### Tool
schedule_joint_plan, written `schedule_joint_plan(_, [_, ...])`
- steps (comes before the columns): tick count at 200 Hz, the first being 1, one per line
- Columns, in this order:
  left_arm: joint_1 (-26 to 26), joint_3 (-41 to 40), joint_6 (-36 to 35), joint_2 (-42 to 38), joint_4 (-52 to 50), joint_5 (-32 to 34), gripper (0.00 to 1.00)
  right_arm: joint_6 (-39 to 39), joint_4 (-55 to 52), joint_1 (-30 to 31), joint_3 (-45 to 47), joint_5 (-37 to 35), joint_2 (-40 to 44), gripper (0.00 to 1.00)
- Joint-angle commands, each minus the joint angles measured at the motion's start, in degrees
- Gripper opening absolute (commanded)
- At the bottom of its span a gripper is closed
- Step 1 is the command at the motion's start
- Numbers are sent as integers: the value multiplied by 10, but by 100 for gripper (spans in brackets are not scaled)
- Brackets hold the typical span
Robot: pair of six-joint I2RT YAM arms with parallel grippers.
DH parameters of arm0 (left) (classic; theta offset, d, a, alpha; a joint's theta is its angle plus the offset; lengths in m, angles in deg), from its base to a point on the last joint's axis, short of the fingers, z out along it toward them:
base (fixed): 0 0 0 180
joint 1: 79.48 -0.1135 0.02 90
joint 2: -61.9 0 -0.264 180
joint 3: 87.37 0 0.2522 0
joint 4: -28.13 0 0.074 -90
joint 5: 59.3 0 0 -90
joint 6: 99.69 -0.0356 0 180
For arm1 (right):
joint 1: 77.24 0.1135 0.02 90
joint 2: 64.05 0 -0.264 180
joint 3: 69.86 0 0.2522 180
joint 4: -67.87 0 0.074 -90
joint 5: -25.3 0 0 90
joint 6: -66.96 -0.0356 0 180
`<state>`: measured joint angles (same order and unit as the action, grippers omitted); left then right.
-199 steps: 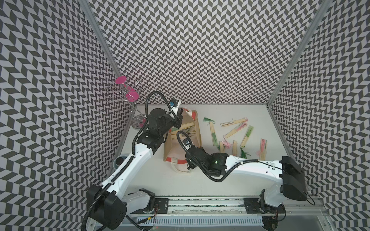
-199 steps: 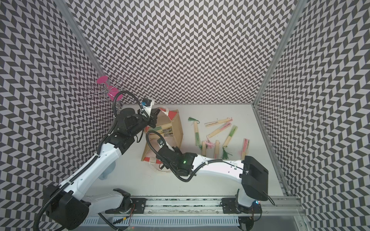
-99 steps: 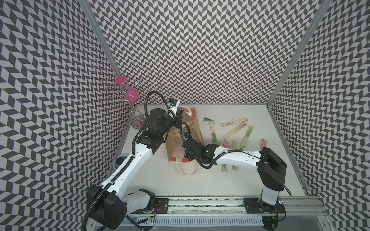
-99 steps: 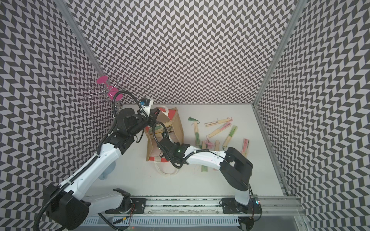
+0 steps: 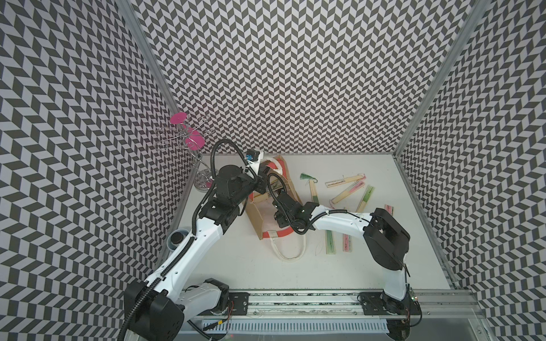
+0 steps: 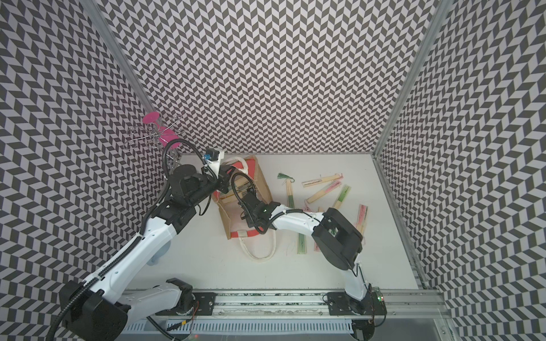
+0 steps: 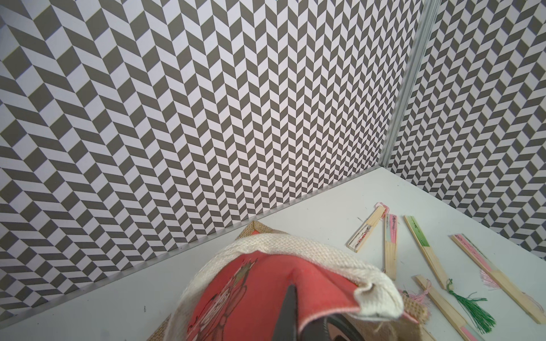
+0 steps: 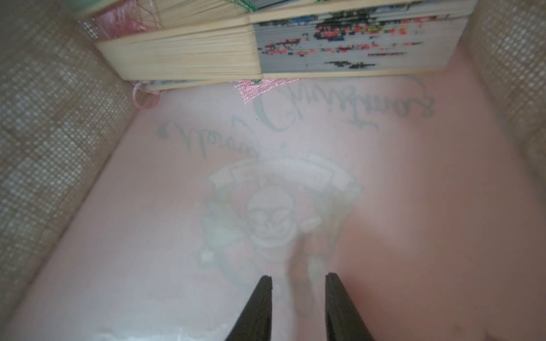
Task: Take out the folding fans from the tote bags
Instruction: Pick up the folding fan from the canvas bag.
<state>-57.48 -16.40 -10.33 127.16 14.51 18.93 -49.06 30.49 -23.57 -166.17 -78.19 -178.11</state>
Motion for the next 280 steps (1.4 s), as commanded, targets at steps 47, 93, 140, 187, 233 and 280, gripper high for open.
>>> schedule_joint_plan(47, [2,-37,52,-51,69,-29,0,-62,44,-43,-52,94,-38,36])
schedule_joint_plan(93, [2,-67,68,-68,103,-42,0,-156,176,-73,-19,190,-37,46])
schedule_joint_plan(140, [2,-121,71,-116,149,-71,0,-260,335,-82,25,231,-44,55])
schedule_joint_plan(187, [1,-176,69,-191,178,-83,0,-288,410,-88,33,221,-63,56])
schedule_joint_plan(233, [1,-249,88,-271,204,-92,0,-301,438,-89,66,176,-49,56])
schedule_joint_plan(280, [1,-348,140,-374,213,-87,0,-288,434,-89,56,150,-52,56])
